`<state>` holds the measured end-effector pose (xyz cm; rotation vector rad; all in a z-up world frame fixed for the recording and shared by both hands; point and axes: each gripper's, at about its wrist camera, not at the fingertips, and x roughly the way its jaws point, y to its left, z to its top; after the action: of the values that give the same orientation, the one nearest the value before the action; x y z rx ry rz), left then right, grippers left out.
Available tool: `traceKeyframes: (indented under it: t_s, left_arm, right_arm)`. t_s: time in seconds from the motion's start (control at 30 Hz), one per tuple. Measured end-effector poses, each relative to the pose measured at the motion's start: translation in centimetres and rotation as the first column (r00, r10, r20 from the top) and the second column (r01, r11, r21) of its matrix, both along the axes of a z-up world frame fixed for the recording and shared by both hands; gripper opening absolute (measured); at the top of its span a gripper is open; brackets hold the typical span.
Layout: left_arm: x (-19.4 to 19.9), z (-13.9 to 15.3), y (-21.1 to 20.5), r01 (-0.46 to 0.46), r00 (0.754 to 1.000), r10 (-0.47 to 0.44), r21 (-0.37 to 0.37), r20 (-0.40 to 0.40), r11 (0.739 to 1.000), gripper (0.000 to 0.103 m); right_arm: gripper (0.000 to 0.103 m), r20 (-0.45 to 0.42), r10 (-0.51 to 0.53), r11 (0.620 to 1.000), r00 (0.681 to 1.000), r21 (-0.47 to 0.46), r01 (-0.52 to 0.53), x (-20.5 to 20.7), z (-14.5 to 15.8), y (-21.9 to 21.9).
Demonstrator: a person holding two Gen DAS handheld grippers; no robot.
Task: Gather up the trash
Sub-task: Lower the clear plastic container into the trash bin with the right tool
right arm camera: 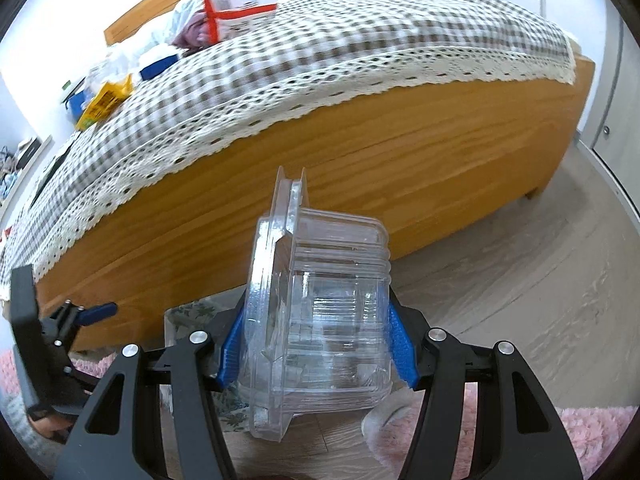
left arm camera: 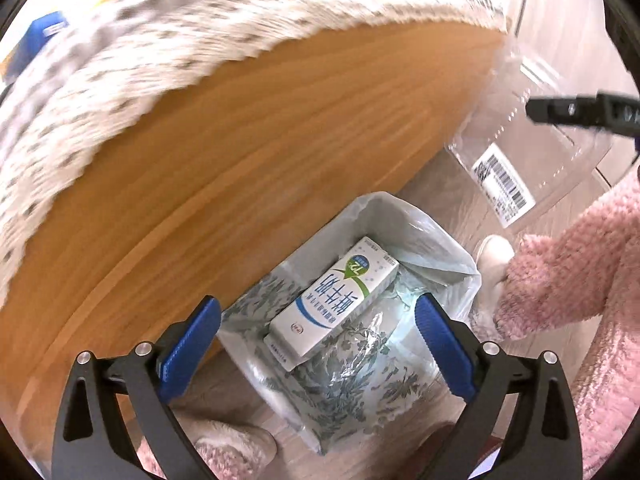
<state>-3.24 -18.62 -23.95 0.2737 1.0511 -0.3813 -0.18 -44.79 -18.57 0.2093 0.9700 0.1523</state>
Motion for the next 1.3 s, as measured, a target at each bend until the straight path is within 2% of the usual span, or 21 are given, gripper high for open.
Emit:
traceKeyframes:
  t_s: [0.37, 0.63, 0.93, 1.3]
  left_arm:
    - [-1.8, 3.3, 5.2, -0.112, 0.993, 0.115, -0.08, 0.038, 0.991, 0.095]
    - [-1.7, 2.3, 8.5, -0.203, 0.978, 0.207, -0.11, 0.027, 0.973, 0.095]
    - [-0.9, 1.4, 10.6, -0.275, 0.961, 0.275, -0.09, -0.012, 0.957, 0.095]
    - [-0.1, -1.0, 13.2, -0.345, 0.935, 0.34, -0.043, -0.096, 0.938, 0.095]
  right_arm:
    - [0.058, 0.058, 0.144, 0.986, 0.988, -0.097, -0.138, -2.6, 0.0, 3.9]
    - [0.058, 0.063, 0.294, 0.939, 0.954, -0.206, -0.276, -2.2, -0.9, 8.6]
    - [0.058, 0.04, 0.487, 0.832, 0.873, -0.325, -0.449, -2.2, -3.5, 13.7]
    - [0.058, -0.06, 0.658, 0.669, 0.751, -0.413, -0.618, -2.0, -7.1, 18.1]
